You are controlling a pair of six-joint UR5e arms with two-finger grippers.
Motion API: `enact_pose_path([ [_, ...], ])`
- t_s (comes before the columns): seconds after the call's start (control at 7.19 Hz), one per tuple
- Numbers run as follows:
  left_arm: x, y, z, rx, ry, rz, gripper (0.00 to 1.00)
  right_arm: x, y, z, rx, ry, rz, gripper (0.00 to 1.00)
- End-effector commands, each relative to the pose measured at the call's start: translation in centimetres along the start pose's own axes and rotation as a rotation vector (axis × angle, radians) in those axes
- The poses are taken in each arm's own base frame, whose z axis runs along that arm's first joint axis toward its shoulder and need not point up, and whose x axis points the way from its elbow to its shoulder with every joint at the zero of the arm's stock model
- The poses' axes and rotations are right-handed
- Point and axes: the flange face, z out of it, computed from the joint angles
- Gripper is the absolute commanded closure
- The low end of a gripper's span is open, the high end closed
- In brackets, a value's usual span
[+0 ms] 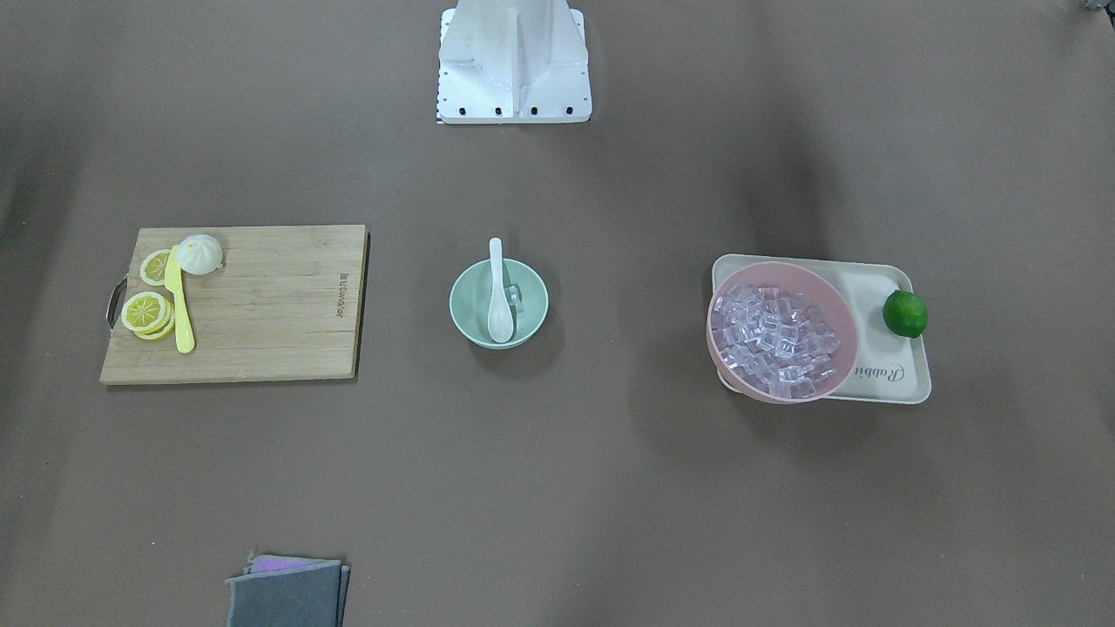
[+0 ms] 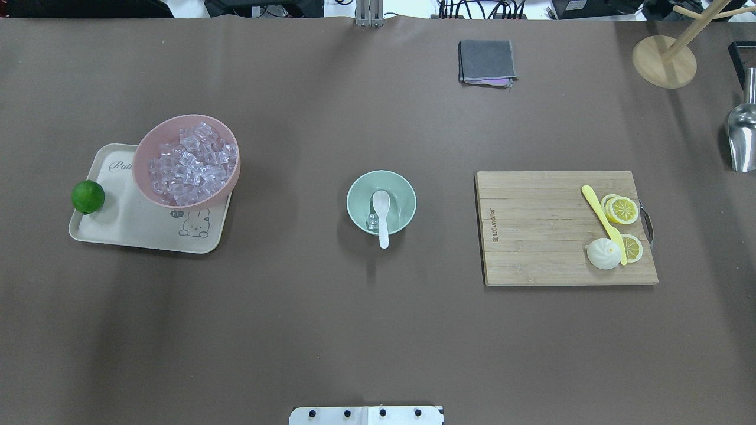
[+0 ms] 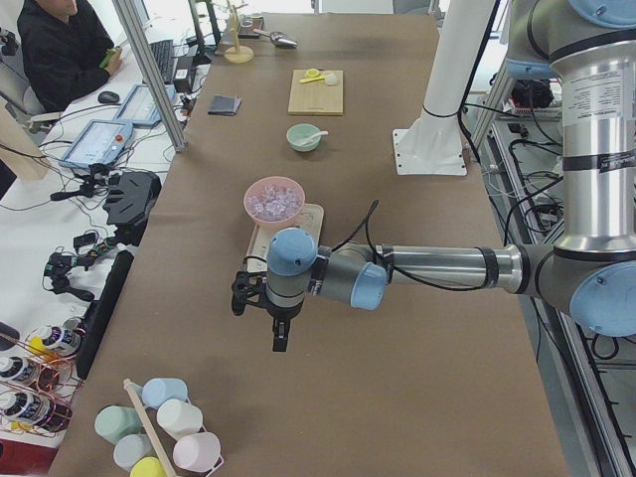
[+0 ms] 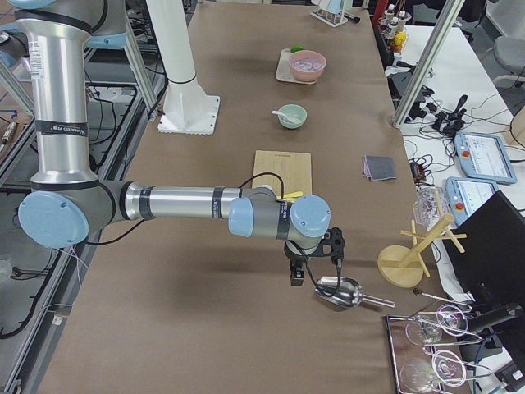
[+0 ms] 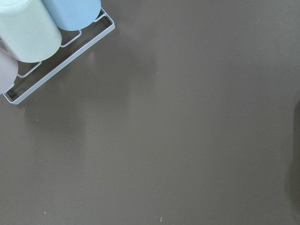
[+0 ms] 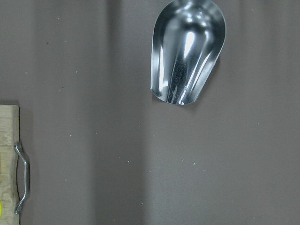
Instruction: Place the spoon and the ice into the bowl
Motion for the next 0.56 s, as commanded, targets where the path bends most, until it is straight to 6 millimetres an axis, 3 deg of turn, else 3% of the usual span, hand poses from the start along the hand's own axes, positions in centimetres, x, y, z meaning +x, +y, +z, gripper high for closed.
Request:
enact_pose_path([
  [0.0,-0.41,-0.09,-0.52,0.012,-0.003,-0.009,0.01,-0.21,0.03,-0.18,0.004,0.000,-0.004,0.00],
  [0.42,-0.19,-0.70,-1.02,0.024,0.000,-0.005,0.02,-1.01,-0.08,-0.87,0.018,0.001,-0.021,0.00],
])
